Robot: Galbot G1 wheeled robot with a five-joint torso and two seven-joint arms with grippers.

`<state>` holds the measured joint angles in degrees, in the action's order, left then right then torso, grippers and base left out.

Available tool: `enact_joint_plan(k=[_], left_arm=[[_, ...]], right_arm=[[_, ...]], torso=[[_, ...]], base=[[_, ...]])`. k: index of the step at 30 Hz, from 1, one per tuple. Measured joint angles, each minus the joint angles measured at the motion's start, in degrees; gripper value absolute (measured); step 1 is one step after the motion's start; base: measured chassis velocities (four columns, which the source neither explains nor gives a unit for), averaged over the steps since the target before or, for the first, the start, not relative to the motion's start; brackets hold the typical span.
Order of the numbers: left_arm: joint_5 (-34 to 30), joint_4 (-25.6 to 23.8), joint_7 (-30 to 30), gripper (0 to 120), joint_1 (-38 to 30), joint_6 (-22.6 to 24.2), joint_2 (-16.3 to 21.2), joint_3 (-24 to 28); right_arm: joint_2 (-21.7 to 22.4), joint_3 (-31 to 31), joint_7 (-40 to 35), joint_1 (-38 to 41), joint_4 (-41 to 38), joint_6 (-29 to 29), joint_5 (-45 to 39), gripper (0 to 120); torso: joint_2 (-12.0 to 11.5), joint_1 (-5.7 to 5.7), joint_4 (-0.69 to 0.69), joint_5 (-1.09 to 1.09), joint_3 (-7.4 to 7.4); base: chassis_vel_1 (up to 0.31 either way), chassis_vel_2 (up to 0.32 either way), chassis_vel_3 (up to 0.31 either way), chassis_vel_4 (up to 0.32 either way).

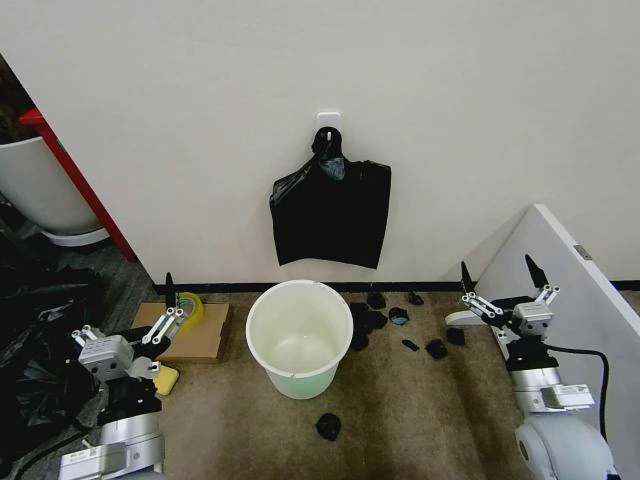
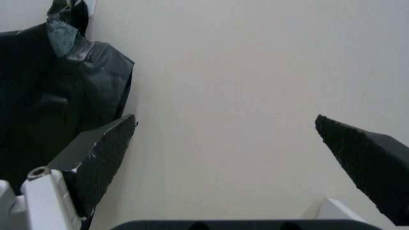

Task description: Place the garbage bag over the trash bin.

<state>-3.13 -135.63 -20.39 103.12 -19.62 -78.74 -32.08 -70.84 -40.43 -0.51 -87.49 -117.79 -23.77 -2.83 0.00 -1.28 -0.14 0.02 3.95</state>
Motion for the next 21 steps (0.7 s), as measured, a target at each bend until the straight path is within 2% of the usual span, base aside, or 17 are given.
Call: enact_joint_plan(k=[5,11,16,21], left_arm=[[-0.09,0.86,0.02,100,-0.2,-0.17,-0.03,0.1],[-0.72,1.21,0.1,100,-0.86,-0.2,-0.27,0.35],[-0.98,1.25,0.2,100,-1.11,-0.33,-0.5,0.39],[-1.74,1.61,2.77,100,-1.25,-4.06,-0.32,-0.26]], right_arm=[[0.36,2.01,-2.18,-0.23,-0.75,3.64,-2.18,100],[0.55,2.55,-2.14,0.02,-0.36,4.22,-2.08,100],[1.16,3.77,-1.99,0.22,-1.31,6.34,-6.54,100],[1.93,6.74,-1.22,3.61,0.01,8.69,-9.89,100]], torso=[[0.0,0.0,0.0,-0.01,0.0],[0.0,0.0,0.0,0.0,0.0],[0.0,0.0,-0.01,-0.01,0.0],[0.0,0.0,0.0,0.0,0.0]], base=[[0.0,0.0,0.0,0.0],[0.0,0.0,0.0,0.0],[0.0,0.0,0.0,0.0],[0.0,0.0,0.0,0.0]])
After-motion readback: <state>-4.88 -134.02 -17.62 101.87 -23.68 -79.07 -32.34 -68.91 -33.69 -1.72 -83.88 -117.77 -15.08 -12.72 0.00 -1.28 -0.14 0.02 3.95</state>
